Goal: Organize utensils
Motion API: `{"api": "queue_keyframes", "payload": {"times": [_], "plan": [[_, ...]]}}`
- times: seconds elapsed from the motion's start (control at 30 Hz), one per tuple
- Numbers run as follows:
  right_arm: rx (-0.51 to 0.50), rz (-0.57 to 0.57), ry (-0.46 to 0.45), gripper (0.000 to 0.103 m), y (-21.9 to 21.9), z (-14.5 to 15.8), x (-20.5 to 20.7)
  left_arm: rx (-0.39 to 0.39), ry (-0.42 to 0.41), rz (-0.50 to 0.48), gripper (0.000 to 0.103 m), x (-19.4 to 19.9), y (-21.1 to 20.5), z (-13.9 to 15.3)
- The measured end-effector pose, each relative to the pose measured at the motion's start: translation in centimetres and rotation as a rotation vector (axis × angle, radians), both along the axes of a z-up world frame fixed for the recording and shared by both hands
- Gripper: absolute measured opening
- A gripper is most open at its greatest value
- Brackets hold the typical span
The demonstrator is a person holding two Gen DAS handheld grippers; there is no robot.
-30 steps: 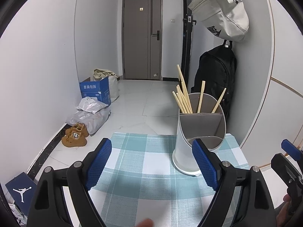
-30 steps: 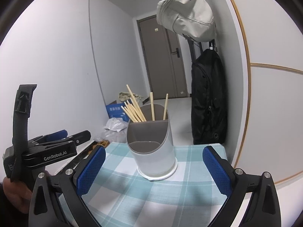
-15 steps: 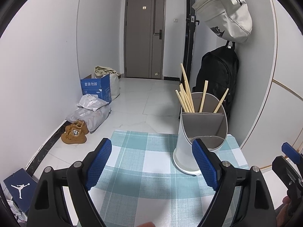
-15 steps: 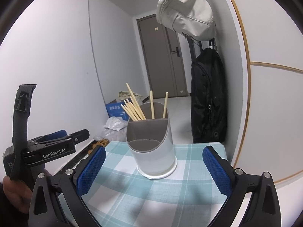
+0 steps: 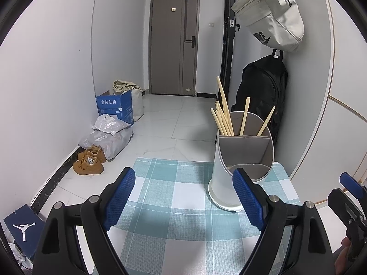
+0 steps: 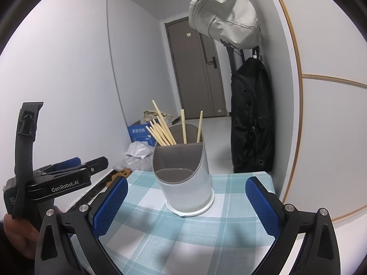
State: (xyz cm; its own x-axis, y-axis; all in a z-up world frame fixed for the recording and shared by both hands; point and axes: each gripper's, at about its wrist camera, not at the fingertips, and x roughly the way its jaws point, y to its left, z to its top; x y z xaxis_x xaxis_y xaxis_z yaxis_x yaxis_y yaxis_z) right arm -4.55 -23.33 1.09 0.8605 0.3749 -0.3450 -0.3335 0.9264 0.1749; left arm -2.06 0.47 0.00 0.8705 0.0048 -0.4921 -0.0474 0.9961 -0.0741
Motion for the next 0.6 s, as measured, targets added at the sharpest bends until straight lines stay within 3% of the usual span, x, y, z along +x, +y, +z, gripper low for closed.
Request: {"api": "queue_keyframes", "payload": {"times": [0.6], "plan": [[-0.003, -0.002, 0.003, 0.103, 0.21, -0.07, 0.02, 0.0, 0.002, 0.003, 0.084, -0.06, 0.14, 0.02]]}}
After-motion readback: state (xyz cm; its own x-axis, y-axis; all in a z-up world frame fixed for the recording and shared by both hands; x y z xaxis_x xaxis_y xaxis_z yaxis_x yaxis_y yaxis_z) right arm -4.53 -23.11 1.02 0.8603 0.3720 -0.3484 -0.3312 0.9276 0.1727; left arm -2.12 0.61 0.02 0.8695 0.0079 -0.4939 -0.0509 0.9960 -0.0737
